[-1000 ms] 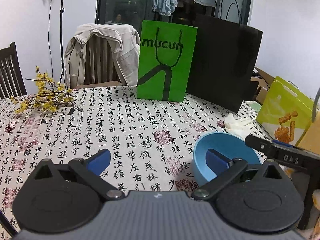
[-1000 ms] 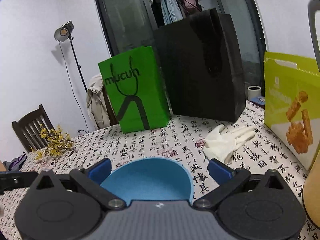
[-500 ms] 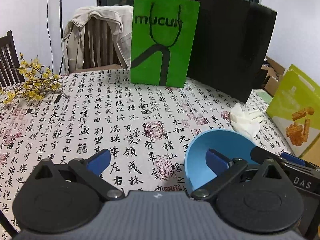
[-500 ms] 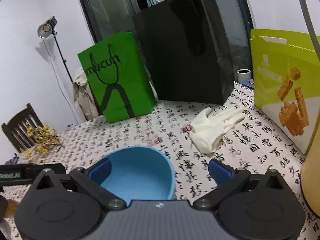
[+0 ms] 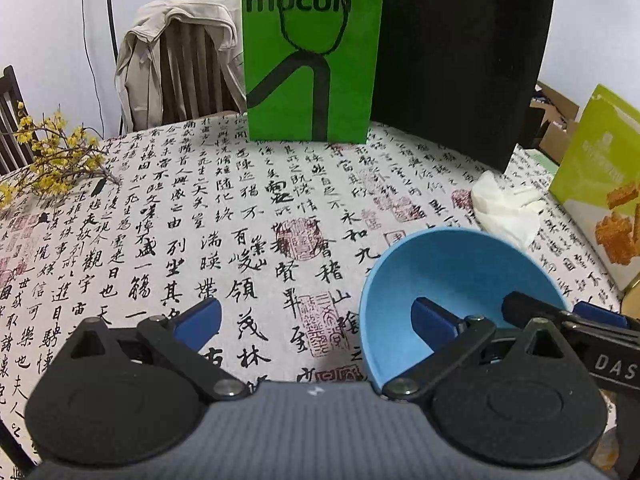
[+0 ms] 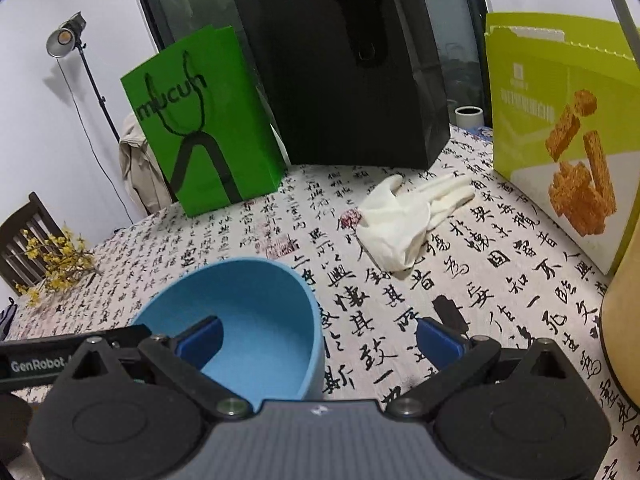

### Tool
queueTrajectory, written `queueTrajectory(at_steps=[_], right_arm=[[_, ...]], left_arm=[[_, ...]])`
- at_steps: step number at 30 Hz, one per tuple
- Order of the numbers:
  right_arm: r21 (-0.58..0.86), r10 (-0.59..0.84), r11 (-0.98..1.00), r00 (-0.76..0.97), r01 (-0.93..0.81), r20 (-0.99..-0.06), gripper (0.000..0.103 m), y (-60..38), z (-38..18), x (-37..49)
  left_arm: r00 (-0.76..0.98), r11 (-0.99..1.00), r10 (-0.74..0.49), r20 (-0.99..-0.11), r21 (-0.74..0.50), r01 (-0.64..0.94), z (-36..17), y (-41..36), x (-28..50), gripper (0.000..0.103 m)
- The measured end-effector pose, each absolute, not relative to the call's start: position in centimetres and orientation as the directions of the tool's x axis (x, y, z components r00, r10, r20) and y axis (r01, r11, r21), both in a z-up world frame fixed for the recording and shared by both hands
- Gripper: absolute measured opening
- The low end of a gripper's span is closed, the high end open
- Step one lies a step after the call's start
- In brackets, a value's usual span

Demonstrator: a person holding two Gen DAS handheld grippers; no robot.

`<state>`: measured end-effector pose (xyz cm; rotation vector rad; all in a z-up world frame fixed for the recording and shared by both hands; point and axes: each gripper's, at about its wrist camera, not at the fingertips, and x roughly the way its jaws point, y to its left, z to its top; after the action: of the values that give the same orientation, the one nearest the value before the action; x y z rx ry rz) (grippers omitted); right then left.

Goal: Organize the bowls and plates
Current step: 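Close both grippers on the rim of the blue bowl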

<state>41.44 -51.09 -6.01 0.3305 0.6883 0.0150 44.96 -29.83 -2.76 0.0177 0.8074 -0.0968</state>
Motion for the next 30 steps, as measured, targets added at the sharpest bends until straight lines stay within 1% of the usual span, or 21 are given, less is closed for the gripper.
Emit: queueTrajectory(at_steps=[2,4,7,11,13,18,19,21,22,24,26,28,29,30], right_arm=[[0.305,0.126,0.948,0.772,0.091,-0.623,0.100,-51.1,-6.1,41.5],[0.304,0.129,0.948,0.768,0.089,-0.627,0.096,-51.0,-6.3,41.6],[0.307,0.134,0.947,0.759,0.090,-0.637,0.093,-50.9,-6.5,41.8],[0.303,0.144,0.950,0.760,0.072,-0.633,0.087,-50.7,-6.5,41.7],[0.294,0.142,0.953,0.757,0.069,-0.638,0.083,-50.5,-6.5,41.8],[0.295,0.145,0.953,0.749,0.070,-0.646,0.082,-50.5,-6.7,41.9],[0.296,0.144,0.952,0.751,0.072,-0.645,0.078,-50.6,-6.7,41.9],[0.303,0.149,0.950,0.749,0.072,-0.645,0.075,-50.7,-6.7,41.9],[0.305,0.150,0.950,0.748,0.073,-0.646,0.072,-50.7,-6.8,41.9],[0.300,0.147,0.951,0.744,0.075,-0.651,0.068,-50.7,-6.9,42.0],[0.294,0.140,0.953,0.741,0.081,-0.657,0.062,-50.6,-7.0,42.1],[0.295,0.141,0.952,0.735,0.083,-0.663,0.054,-50.7,-7.1,42.2],[0.296,0.142,0.951,0.733,0.084,-0.665,0.053,-50.7,-7.2,42.2],[0.297,0.143,0.951,0.732,0.085,-0.666,0.049,-50.7,-7.3,42.2]], left_arm=[[0.686,0.996,-0.070,-0.724,-0.012,0.090,-3.0,-29.9,45.1,0.103],[0.685,0.996,-0.063,-0.725,-0.004,0.087,-3.3,-29.9,45.3,0.103],[0.682,0.997,-0.048,-0.730,0.006,0.076,-3.7,-30.0,45.4,0.103],[0.681,0.997,-0.051,-0.731,0.006,0.080,-3.8,-30.1,45.4,0.100],[0.679,0.996,-0.050,-0.732,0.014,0.088,-4.0,-30.3,45.4,0.096],[0.661,0.994,-0.054,-0.748,0.022,0.106,-4.4,-30.8,45.5,0.084],[0.658,0.994,-0.057,-0.751,0.021,0.110,-4.5,-30.9,45.5,0.083],[0.653,0.993,-0.061,-0.755,0.020,0.117,-4.7,-31.0,45.6,0.077],[0.651,0.993,-0.064,-0.756,0.019,0.120,-4.8,-31.0,45.5,0.076],[0.650,0.992,-0.066,-0.757,0.020,0.124,-4.9,-31.2,45.5,0.071],[0.651,0.991,-0.067,-0.756,0.023,0.129,-5.0,-31.2,45.4,0.066],[0.650,0.991,-0.068,-0.757,0.025,0.133,-5.1,-31.3,45.4,0.062],[0.648,0.991,-0.069,-0.758,0.025,0.135,-5.2,-31.4,45.4,0.058],[0.646,0.990,-0.072,-0.760,0.023,0.138,-5.2,-31.4,45.4,0.053]])
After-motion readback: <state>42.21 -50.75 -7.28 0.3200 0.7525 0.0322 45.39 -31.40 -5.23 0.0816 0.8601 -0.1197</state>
